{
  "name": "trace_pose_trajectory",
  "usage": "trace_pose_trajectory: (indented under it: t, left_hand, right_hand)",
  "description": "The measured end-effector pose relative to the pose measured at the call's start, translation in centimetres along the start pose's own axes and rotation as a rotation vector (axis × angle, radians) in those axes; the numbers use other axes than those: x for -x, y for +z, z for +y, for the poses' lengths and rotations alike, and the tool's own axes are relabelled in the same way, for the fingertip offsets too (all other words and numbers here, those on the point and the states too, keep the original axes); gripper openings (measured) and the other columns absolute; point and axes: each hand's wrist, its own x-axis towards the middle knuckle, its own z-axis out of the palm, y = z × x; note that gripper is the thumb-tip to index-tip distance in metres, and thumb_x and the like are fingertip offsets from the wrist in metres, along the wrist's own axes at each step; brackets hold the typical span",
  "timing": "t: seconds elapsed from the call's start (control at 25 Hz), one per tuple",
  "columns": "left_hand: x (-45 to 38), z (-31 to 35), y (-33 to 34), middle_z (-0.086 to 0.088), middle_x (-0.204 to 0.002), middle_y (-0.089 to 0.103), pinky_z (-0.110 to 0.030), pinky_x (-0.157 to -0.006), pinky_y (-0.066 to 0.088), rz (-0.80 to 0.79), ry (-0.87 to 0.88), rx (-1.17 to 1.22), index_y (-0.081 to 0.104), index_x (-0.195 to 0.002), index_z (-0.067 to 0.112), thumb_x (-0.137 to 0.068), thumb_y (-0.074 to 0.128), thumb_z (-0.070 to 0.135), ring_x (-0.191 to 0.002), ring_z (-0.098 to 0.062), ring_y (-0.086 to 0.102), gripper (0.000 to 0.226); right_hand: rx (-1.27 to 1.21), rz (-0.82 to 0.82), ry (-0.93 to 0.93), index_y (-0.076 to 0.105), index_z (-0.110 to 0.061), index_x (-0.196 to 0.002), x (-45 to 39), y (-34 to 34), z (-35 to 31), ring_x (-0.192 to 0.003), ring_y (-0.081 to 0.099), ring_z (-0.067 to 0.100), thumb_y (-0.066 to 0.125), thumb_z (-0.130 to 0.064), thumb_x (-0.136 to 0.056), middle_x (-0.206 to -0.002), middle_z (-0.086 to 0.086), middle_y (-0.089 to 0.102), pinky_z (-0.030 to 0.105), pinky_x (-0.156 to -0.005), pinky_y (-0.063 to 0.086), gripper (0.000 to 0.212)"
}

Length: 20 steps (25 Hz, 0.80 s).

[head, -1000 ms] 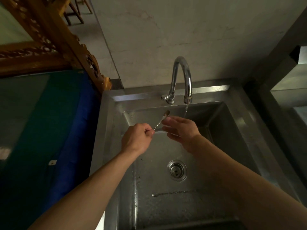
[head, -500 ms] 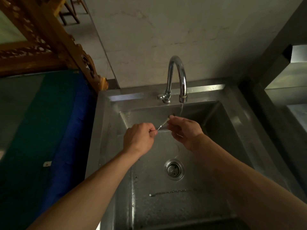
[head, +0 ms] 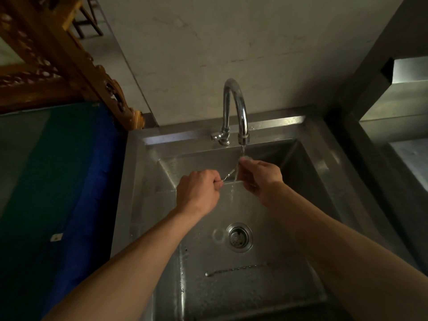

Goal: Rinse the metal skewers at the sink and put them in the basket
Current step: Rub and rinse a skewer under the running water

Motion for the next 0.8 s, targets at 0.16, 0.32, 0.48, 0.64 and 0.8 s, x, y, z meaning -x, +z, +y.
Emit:
trace_pose_trajectory:
  t: [0.16,0.32,0.48,0.64,0.8]
  left_hand:
    - [-0.25,0.15,0.09,-0.002,-0.085,0.073,-0.03,-0.067,0.043,-0.001,0.004,-0.006,0.067,-0.083,0.026,-0.086,0.061,0.031,-0.085,-0.028,0.066,0.008]
    - [-0.26,0.13,0.21,-0.003,-0.084,0.073,-0.029,-0.065,0.04,0.008,0.01,-0.016,0.067,-0.084,0.025,-0.086,0.061,0.032,-0.084,-0.028,0.066,0.009]
    - [-0.12,-0.04,0.34,-0.003,-0.084,0.073,-0.028,-0.064,0.039,0.002,0.01,-0.015,0.068,-0.084,0.025,-0.086,0.062,0.032,-0.084,-0.028,0.066,0.009]
    - [-0.21,-0.08,0.4,-0.003,-0.086,0.073,-0.029,-0.064,0.038,0.006,0.008,-0.019,0.067,-0.084,0.025,-0.086,0.062,0.031,-0.085,-0.029,0.066,0.009]
    - [-0.33,-0.18,0.31,-0.003,-0.085,0.074,-0.031,-0.066,0.043,-0.005,0.01,-0.01,0.067,-0.083,0.025,-0.087,0.061,0.031,-0.085,-0.028,0.066,0.01]
  right_hand:
    - [0.059,-0.016,-0.035,0.069,-0.015,-0.083,-0.1,0.07,0.04,-0.056,0.067,0.007,0.075,-0.028,-0.082,-0.069,-0.002,0.071,0.024,-0.052,0.051,0.014]
    - [0.058,0.002,-0.048,0.069,-0.017,-0.083,0.01,0.07,-0.2,-0.058,0.067,0.006,0.073,-0.028,-0.083,-0.071,-0.001,0.072,0.023,-0.051,0.05,0.011]
    - [0.075,-0.012,-0.039,0.07,-0.016,-0.089,0.1,0.1,-0.01,-0.059,0.068,0.007,0.075,-0.024,-0.082,-0.068,-0.003,0.072,0.025,-0.055,0.052,0.012]
    - [0.075,-0.013,-0.04,0.069,-0.013,-0.095,-0.03,0.23,-0.07,-0.058,0.068,0.005,0.072,-0.023,-0.084,-0.071,-0.004,0.072,0.024,-0.054,0.051,0.015]
    - [0.049,0.006,-0.031,0.068,-0.017,-0.085,-0.05,0.37,-0.06,-0.06,0.068,0.006,0.071,-0.026,-0.085,-0.068,-0.005,0.072,0.026,-0.056,0.051,0.01]
